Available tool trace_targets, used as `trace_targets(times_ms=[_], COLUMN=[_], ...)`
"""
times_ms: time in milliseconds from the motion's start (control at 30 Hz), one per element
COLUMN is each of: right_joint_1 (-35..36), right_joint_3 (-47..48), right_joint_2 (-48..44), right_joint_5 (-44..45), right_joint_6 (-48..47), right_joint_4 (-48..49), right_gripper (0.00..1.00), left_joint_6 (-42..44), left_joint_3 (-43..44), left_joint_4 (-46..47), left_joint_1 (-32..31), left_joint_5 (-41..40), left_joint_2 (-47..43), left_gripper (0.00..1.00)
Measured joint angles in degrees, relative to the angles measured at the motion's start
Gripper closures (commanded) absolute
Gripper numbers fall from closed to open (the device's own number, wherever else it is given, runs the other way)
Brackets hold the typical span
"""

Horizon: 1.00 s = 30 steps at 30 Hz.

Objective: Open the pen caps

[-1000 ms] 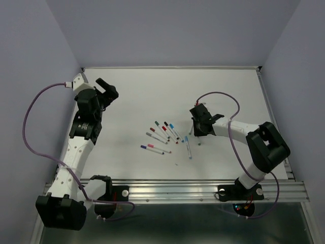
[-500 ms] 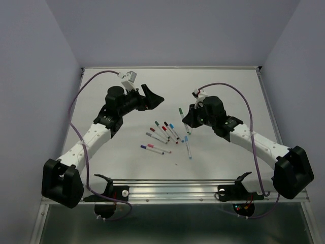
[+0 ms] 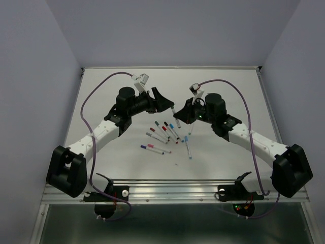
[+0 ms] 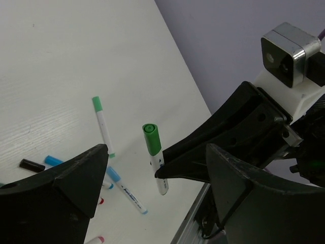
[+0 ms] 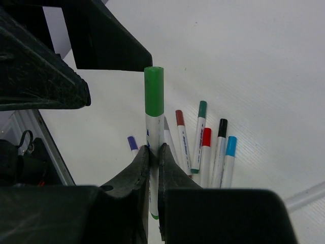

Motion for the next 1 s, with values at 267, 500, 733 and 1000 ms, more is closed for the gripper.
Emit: trace_targets(times_ms=[267, 500, 733, 1000], right_joint_1=[0.0, 0.0, 0.0, 0.0], right_joint_3=[0.0, 0.0, 0.0, 0.4], right_joint_2=[1.3, 1.3, 1.4, 2.1], right_joint_5=[-4.4, -7.0, -8.5, -7.9], right_joint_6=[1.3, 2.4, 2.8, 3.2], right_joint_4=[3.2, 5.4, 6.6, 6.9], right_gripper=[0.99, 0.99, 0.99, 0.99], left_joint_6=[-1.6, -2.7, -3.6, -4.5], left_joint_3=[0.0, 0.0, 0.0, 0.0], left_joint_4=[2.6, 3.3, 4.7, 5.3], left_joint_1=[-0.8, -0.8, -1.2, -1.3], left_joint_5=[0.4, 0.3, 0.3, -0.4], left_joint_2=[1.0, 1.4, 1.4, 2.1], left_gripper=[0.37, 0.49, 0.63, 0.67])
